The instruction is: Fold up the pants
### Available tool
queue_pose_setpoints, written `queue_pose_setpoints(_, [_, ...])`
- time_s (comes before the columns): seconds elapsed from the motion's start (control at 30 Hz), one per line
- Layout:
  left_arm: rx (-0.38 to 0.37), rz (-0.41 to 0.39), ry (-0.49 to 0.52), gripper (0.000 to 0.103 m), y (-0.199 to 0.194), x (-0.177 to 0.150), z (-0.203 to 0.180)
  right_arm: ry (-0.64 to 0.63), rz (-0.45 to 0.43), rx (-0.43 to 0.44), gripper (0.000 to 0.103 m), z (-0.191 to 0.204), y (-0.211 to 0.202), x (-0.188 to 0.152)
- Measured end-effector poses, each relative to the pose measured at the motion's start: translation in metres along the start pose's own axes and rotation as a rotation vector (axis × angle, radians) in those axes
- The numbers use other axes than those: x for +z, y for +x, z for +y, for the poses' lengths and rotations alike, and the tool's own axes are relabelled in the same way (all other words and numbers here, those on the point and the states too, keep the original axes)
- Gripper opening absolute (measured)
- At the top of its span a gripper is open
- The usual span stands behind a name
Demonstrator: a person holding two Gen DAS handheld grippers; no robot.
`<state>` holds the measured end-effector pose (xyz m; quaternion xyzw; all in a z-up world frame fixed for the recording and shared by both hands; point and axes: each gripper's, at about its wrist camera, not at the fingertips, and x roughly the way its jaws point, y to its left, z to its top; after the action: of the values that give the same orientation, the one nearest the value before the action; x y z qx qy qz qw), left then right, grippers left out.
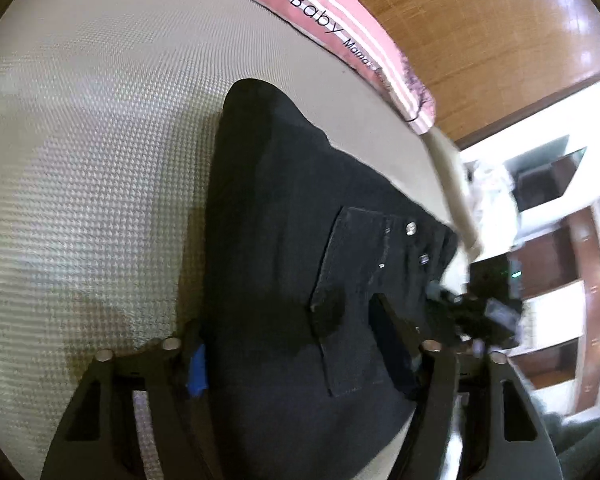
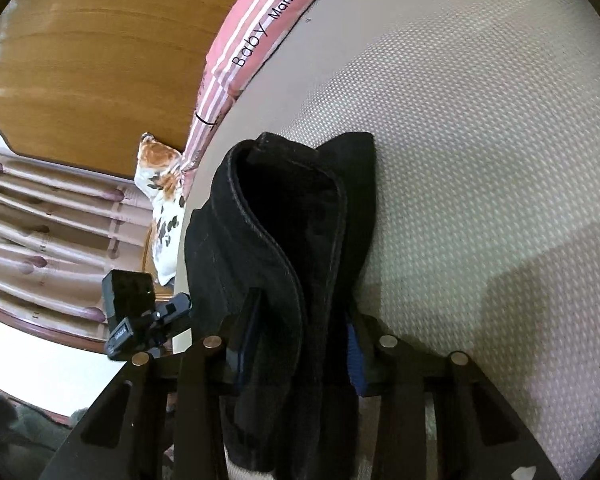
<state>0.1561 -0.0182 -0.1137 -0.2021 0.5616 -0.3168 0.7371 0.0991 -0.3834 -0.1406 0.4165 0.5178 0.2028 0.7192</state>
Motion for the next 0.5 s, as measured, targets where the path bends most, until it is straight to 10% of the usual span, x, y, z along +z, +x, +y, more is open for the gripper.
queue_pose_setpoints(0.3, [0.276,-0.064,0.157,0.028,-0.001,-0.015,-0.034,-0.036,-0.069,-0.073,0.027,0.031,-0.004,-0.007])
queue_pose_setpoints(0.5, [0.261,-0.105,0.163,0.020,-0.017,-0.014,-0.039,-0.085,-0.086,-0.056,0.026,0.065,-0.006,-0.007])
